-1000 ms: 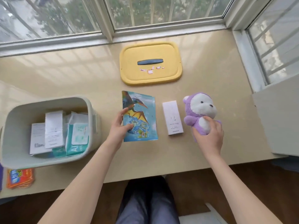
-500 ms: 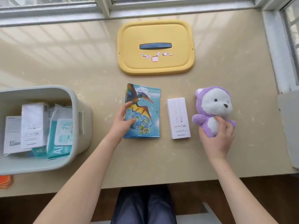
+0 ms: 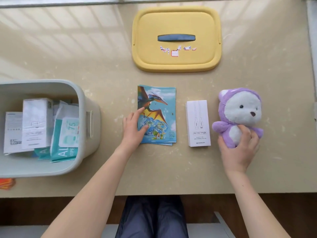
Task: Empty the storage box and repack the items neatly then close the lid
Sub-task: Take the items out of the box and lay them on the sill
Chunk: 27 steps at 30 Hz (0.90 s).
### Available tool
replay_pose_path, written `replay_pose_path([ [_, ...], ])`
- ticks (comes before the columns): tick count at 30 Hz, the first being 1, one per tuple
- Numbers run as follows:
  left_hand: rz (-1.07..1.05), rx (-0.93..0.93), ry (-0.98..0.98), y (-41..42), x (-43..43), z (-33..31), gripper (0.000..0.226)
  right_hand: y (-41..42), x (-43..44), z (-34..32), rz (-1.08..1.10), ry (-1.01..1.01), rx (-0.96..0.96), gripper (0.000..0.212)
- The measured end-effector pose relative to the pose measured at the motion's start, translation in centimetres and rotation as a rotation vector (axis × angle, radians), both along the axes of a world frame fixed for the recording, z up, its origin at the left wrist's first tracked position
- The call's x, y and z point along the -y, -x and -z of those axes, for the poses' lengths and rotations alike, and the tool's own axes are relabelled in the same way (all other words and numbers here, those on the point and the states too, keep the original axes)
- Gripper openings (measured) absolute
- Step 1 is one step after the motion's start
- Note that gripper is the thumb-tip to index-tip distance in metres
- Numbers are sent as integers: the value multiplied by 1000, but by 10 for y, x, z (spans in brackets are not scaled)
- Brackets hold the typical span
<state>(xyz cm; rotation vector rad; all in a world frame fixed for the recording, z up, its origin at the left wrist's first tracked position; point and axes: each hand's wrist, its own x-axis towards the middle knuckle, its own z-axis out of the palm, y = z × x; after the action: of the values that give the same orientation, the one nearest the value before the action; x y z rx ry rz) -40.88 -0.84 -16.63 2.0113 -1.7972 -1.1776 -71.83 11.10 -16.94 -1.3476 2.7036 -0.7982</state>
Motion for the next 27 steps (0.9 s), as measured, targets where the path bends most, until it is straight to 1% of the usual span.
replay_pose_path([
  [5,23,76,54,0,-1,7,63,1,4,2,7,8,22,59],
  [8,23,127,68,0,-2,9,61,1,8,1,13,-6,66,64],
  [13,43,140,53,-1,1,10,60,-4,8,0,31,-12,130,70],
  [17,20,132,34,2,1,1,58,-6,8,-6,38,-55,183,70],
  [20,7,114,83,9,1,-22,53,-7,8,-24,49,-95,215,63],
  [23,98,91,207,15,0,-62,47,-9,8,-60,56,-91,182,57],
  [27,226,43,404,23,-9,-140,40,-13,13,-127,-91,5,133,55],
])
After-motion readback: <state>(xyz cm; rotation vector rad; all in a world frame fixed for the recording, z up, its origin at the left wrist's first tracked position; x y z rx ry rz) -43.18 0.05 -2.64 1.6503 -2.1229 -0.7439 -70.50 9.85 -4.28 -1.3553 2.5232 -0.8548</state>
